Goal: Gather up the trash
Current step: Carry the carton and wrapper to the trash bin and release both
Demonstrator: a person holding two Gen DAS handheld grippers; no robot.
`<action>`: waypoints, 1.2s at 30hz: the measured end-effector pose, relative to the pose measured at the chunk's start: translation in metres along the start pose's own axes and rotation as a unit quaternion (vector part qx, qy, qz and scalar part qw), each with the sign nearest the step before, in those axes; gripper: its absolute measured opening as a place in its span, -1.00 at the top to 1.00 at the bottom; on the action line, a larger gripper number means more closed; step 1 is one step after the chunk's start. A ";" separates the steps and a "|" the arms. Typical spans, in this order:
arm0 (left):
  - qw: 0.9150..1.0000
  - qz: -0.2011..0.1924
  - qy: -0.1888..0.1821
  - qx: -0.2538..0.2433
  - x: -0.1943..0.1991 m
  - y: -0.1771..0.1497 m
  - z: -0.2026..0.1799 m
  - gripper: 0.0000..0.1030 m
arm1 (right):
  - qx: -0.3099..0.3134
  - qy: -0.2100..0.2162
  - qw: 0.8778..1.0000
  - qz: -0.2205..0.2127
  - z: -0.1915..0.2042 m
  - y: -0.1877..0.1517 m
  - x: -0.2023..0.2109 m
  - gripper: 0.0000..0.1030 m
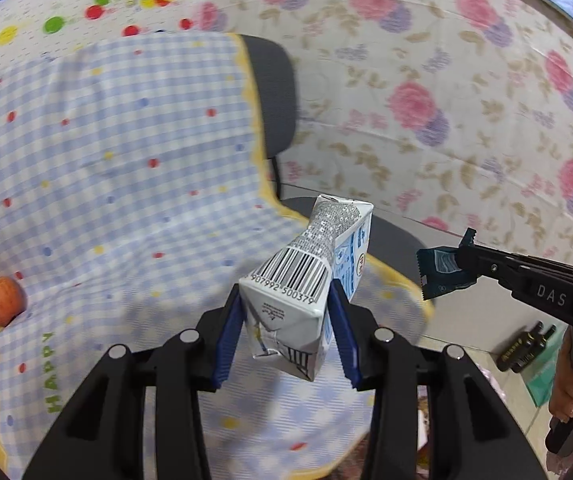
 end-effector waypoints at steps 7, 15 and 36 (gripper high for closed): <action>0.997 0.000 -0.063 -0.032 0.005 -0.012 -0.053 0.21 | -0.033 -0.063 0.997 -0.010 -0.040 -0.026 0.048 0.78; 0.988 0.010 -0.131 -0.083 0.006 -0.035 -0.123 0.21 | -0.073 -0.127 0.989 -0.009 -0.079 -0.064 0.089 0.76; 0.966 0.038 -0.220 -0.133 0.001 -0.047 -0.211 0.14 | -0.128 -0.166 0.978 0.007 -0.127 -0.118 0.119 0.64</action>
Point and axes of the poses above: each gripper's, at about its wrist camera, not at the fingertips, and x roughly against the way its jaws point, z to its left, y to its top, the point moved 3 cm from there along -x, roughly the way its jaws point, and after that the axes turned 9 degrees about y, right-handed, at the moved point
